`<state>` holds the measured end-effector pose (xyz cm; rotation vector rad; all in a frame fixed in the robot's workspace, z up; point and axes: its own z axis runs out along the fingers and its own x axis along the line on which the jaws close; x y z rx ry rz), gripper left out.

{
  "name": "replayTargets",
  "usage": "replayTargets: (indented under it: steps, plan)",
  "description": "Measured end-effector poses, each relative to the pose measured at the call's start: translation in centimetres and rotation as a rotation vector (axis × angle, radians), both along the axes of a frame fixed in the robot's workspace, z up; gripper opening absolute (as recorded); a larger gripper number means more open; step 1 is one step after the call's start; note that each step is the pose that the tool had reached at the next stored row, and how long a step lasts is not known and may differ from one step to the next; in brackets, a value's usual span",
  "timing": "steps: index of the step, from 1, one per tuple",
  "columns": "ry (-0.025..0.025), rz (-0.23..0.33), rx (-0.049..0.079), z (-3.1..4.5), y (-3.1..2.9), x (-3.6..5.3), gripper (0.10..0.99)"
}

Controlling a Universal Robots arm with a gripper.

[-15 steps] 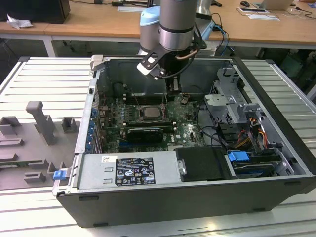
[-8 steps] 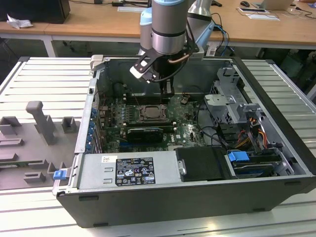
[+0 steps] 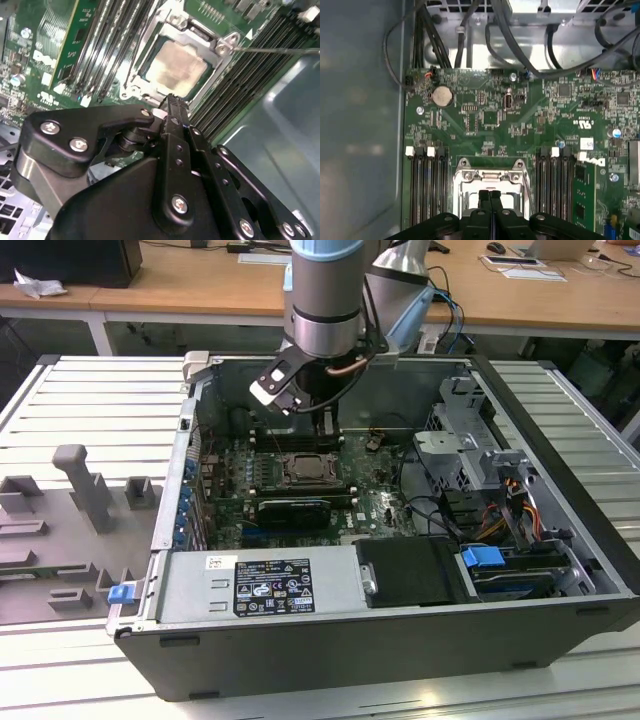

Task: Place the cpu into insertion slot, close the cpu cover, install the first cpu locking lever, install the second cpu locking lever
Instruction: 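Close the cpu cover, then install the first cpu locking lever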

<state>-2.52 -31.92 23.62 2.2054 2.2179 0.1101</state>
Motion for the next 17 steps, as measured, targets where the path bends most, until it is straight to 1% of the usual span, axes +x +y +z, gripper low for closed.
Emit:
replayTargets:
  steps: [12,13,14,15,17]
  plan:
    - [0.0000,0.000,0.001,-0.14,0.01,-1.72,0.106]
    - [0.0000,0.000,0.001,-0.14,0.01,-1.74,0.106]
    - [0.0000,0.000,0.001,0.01,0.00,-1.75,0.106]
    - [-0.0001,0.000,0.001,0.59,0.01,-1.75,0.106]
    - [0.0000,0.000,0.001,1.12,0.01,-1.75,0.106]
